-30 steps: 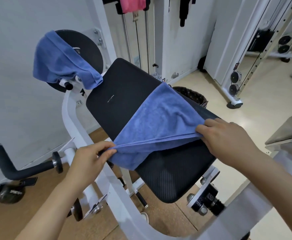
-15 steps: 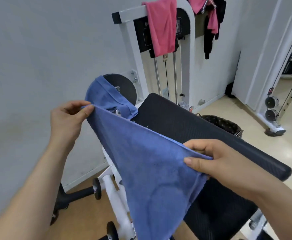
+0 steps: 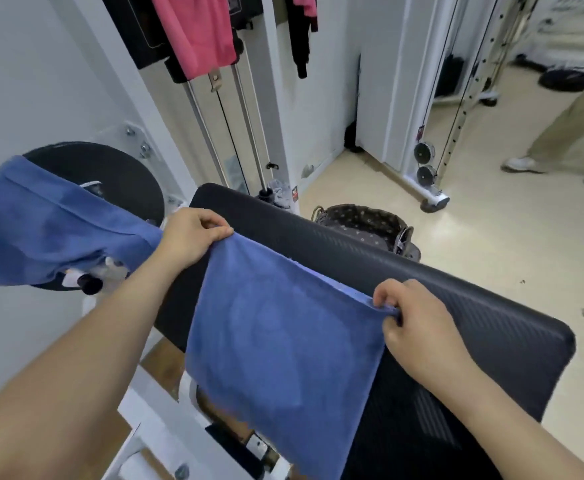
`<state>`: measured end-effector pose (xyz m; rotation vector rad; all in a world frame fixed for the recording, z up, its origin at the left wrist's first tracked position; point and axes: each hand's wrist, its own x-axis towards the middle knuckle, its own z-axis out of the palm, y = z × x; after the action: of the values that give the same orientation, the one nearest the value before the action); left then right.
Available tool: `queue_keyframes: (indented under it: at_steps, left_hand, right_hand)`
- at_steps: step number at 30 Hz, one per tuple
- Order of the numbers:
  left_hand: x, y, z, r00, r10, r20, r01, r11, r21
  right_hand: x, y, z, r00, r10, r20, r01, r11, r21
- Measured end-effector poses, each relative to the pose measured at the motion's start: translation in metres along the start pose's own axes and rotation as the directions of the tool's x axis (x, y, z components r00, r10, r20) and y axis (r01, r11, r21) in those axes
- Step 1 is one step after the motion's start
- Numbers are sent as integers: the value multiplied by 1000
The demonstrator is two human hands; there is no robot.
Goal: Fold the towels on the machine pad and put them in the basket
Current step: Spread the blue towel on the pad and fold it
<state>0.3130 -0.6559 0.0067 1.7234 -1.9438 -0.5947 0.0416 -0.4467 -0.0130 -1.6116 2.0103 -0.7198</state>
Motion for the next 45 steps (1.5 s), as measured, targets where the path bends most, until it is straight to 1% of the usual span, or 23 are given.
queue_keyframes:
  at_steps: [4, 7, 8, 10, 11, 12, 14, 15, 16, 17, 18, 20, 22, 24, 25, 28, 30, 32, 35, 41, 42, 43, 45]
  left_hand:
    - [39, 2, 27, 998, 35, -46, -39, 996, -75]
    - [54, 4, 38, 997, 49, -53, -54, 993, -101]
    - [55, 5, 39, 996, 74, -56, -78, 995, -70]
    - [46, 10, 40, 975, 195, -103, -185, 978, 100]
    - [36, 16, 41, 945, 301, -128, -278, 945, 171]
    - [21, 26, 45, 899, 420, -129, -395, 901, 180]
    - [-22, 52, 61, 776, 631, -9, -630, 775, 53]
    - [-43, 64, 73, 701, 709, 77, -710, 704, -20]
    - [-59, 74, 86, 646, 750, 143, -748, 659, -78]
    - [-69, 82, 97, 623, 761, 178, -754, 646, -120]
    - [-75, 87, 107, 634, 752, 184, -736, 659, -155]
    - [-78, 93, 119, 691, 707, 149, -670, 704, -234]
    - [-78, 94, 123, 732, 672, 112, -609, 719, -335]
    - [-79, 93, 118, 753, 646, 127, -545, 720, -430]
    - [-78, 93, 113, 762, 629, 154, -505, 726, -466]
    - [-67, 92, 96, 771, 569, 287, -391, 778, -493]
    - [-58, 96, 90, 730, 560, 392, -357, 801, -480]
    - [-52, 104, 90, 684, 578, 444, -405, 808, -428]
    - [-49, 112, 96, 656, 624, 424, -517, 782, -350]
    - [-49, 112, 106, 636, 668, 387, -591, 744, -311]
    - [-50, 112, 107, 634, 679, 370, -607, 733, -306]
    - [-50, 112, 108, 631, 689, 356, -619, 724, -304]
    - [-49, 112, 108, 624, 693, 360, -629, 719, -294]
  right_hand:
    - [18, -1, 2, 990, 112, -91, -105, 991, 80]
    - [28, -2, 2, 982, 131, -133, -127, 991, 40]
    - [29, -2, 2, 979, 141, -145, -138, 990, 34]
    - [30, -4, 1, 972, 172, -158, -165, 985, 55]
    - [29, -5, 1, 970, 185, -161, -174, 982, 80]
    - [29, -5, 0, 967, 198, -160, -181, 977, 114]
    - [30, -5, -3, 962, 241, -129, -210, 954, 215]
    - [30, -5, -5, 961, 259, -98, -226, 937, 266]
    - [31, -5, -7, 959, 275, -61, -243, 917, 318]
    - [32, -5, -10, 956, 293, -22, -262, 884, 387]
    - [33, -4, -12, 950, 311, 16, -280, 831, 480]
    - [34, -2, -17, 939, 330, 100, -311, 686, 658]
    - [35, 1, -22, 928, 326, 177, -341, 560, 755]
    - [35, 5, -24, 921, 325, 214, -359, 498, 789]
    - [35, 6, -24, 922, 323, 214, -359, 506, 784]
    - [35, 7, -23, 935, 322, 151, -326, 606, 726]
    - [38, 6, -21, 939, 322, 122, -308, 628, 714]
    - [40, 5, -20, 938, 324, 121, -306, 613, 728]
    - [42, 5, -20, 931, 344, 127, -312, 564, 764]
    - [43, 7, -20, 925, 357, 128, -309, 511, 802]
    - [42, 7, -22, 932, 338, 130, -300, 521, 799]
    - [42, 7, -23, 944, 306, 124, -286, 569, 771]
    - [41, 8, -24, 962, 260, 81, -252, 736, 629]
